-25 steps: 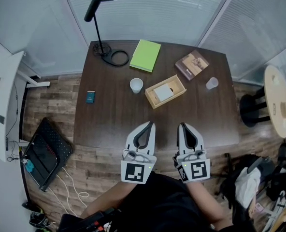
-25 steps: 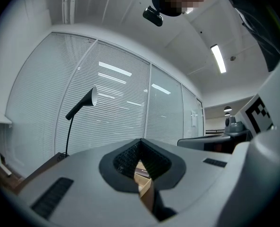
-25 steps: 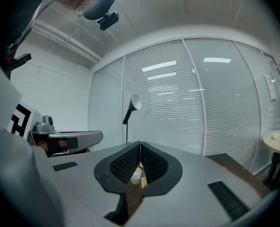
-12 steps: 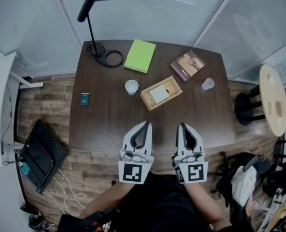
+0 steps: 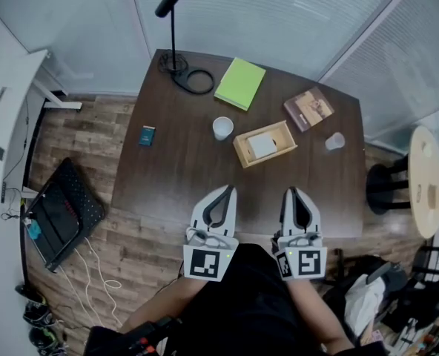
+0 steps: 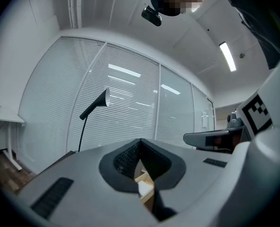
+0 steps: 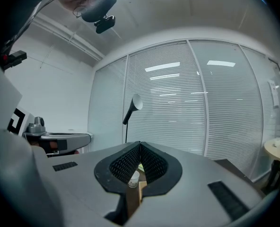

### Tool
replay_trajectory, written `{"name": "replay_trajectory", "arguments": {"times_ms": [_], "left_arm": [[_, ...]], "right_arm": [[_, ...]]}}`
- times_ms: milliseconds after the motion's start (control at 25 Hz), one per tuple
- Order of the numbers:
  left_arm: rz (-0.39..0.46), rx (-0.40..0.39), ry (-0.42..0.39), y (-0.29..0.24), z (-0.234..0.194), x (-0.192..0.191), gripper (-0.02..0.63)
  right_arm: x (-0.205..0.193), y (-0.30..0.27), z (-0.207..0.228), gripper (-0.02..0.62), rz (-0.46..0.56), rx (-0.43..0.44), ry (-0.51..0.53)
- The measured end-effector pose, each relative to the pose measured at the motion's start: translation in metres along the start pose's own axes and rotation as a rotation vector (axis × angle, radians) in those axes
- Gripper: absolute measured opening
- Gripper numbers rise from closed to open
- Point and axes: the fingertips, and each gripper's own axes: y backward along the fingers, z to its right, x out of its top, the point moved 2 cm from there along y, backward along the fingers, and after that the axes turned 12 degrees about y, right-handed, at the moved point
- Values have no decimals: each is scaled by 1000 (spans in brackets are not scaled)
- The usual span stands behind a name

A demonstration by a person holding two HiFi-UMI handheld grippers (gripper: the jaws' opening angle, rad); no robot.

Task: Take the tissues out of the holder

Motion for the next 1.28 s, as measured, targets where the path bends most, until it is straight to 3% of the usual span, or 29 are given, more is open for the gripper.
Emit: {"name": "replay_trajectory", "arguments": {"times_ms": [440,640,800,960,1280], "left_arm": [[59,161,-29,-2,-5,10,-3],[70,208,-61,-27,3,8,-3],[61,218,-58,-41,12,2,-3],[40,223,-48,-45,7,-6,-3],[11,157,-36,-64,-21,-3,-3]], "right_arm": [[-4,-23,-1,9,27,183,-16],[-18,-39,18,9,18,313,-26],[-37,-42,37,9,-20,317,-51],[-53,-52,37,9,-89,378,-89],[-62,-88,28,9,-169,325,-56]]}}
